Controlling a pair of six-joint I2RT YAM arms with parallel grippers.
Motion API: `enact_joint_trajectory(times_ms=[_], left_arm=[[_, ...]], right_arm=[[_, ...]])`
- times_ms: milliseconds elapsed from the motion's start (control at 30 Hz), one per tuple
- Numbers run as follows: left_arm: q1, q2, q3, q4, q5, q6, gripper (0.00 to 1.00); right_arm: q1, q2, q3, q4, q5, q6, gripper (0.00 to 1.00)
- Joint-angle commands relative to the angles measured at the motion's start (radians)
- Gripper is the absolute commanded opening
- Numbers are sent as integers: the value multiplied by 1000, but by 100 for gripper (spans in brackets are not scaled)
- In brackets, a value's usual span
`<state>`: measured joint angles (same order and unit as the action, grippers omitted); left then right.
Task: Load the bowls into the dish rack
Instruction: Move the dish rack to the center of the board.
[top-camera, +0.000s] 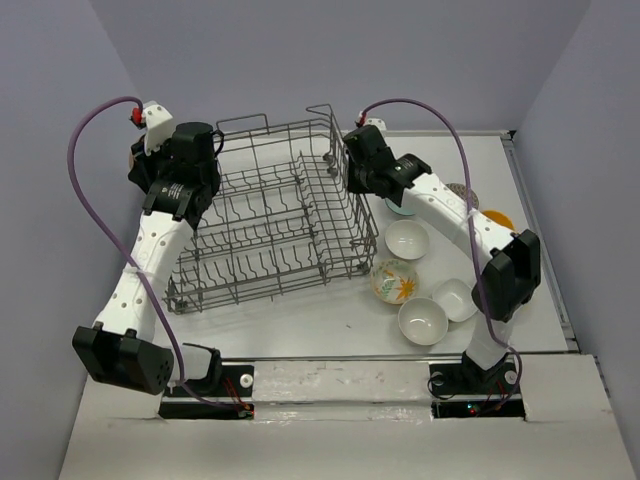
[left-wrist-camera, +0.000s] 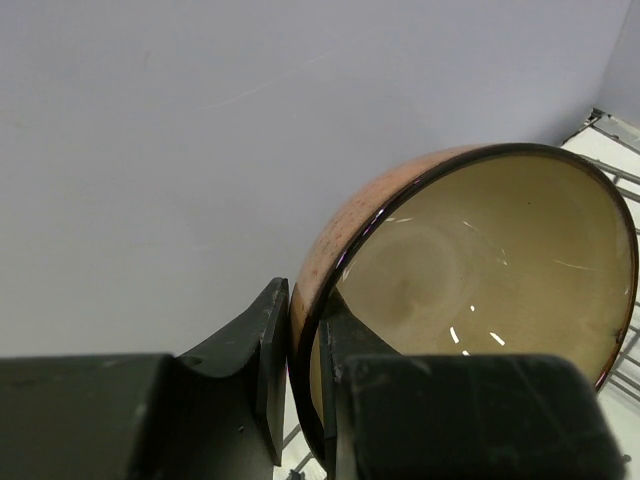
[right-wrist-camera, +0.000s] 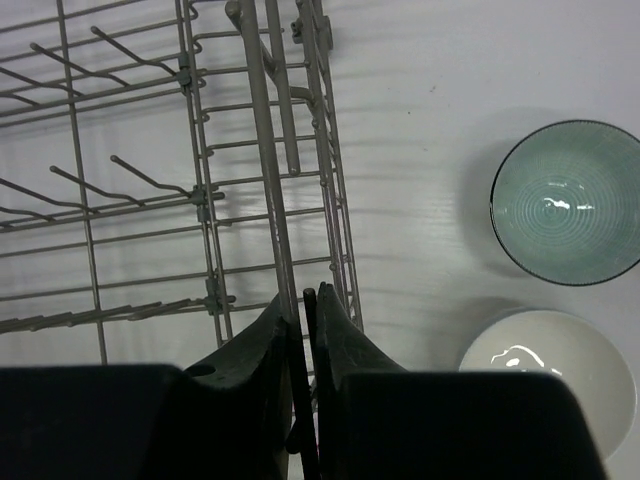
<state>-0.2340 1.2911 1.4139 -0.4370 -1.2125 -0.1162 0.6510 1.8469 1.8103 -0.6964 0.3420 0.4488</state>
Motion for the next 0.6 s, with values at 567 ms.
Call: enact_joint_trajectory(times_ms=[567], left_arm=[[-5, -35, -6, 176, -25, 78, 0]], right_arm=[[-42, -130, -145, 181, -304, 327, 1]])
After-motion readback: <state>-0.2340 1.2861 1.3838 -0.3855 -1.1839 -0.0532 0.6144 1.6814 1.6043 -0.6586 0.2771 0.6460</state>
